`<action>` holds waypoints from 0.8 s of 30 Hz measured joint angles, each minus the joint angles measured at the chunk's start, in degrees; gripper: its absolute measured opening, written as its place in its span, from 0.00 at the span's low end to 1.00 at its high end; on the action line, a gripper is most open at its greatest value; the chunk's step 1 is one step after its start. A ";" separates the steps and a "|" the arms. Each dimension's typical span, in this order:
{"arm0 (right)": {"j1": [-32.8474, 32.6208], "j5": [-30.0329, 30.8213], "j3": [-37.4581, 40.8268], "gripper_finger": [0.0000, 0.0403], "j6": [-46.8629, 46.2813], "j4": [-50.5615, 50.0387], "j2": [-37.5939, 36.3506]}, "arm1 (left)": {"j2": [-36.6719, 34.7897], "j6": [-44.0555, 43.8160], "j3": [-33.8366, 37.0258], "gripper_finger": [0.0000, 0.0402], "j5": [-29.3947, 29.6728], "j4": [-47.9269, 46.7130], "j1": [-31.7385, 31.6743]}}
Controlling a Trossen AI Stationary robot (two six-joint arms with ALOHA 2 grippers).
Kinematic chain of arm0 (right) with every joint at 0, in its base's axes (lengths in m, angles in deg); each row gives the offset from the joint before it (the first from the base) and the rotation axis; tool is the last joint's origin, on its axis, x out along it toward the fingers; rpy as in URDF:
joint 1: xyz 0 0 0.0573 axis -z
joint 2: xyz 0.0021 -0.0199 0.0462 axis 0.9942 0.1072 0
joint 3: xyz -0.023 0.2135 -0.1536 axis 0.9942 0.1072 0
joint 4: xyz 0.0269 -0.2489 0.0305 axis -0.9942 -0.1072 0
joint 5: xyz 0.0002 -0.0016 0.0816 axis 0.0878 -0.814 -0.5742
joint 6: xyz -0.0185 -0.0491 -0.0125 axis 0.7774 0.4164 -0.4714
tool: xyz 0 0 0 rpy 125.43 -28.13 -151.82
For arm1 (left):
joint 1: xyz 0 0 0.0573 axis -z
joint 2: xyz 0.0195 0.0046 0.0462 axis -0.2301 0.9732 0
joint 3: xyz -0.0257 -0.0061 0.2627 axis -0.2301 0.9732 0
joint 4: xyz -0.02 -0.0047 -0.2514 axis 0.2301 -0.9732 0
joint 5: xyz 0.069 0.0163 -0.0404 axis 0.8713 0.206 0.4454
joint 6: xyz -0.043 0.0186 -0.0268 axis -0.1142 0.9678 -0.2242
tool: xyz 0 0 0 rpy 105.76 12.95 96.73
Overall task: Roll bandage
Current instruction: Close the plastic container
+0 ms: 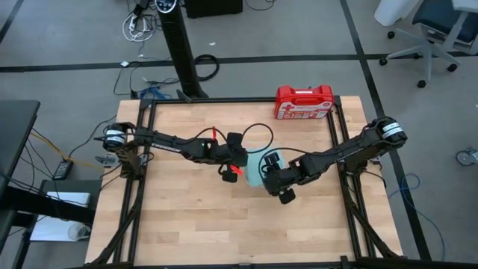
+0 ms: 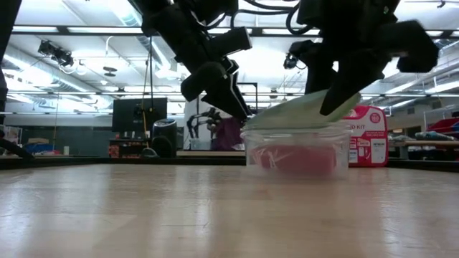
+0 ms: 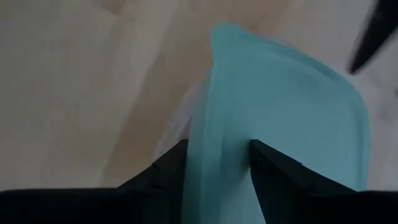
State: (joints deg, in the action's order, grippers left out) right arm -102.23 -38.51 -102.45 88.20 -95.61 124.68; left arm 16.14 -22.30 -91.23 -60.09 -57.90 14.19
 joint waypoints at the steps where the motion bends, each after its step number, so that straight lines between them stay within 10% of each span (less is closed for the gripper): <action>1: 0.00 -0.91 0.00 0.39 -0.08 -0.03 0.00 | -0.07 0.01 0.00 0.43 -0.01 -0.08 0.00; 24: 2.42 0.42 0.04 0.40 -0.33 5.02 1.85 | -0.05 -0.07 -2.86 0.43 -7.05 -1.25 0.35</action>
State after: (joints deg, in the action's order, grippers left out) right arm -99.82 -38.08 -102.41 87.88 -90.59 126.53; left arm 16.09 -22.37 -94.10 -67.15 -59.15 14.54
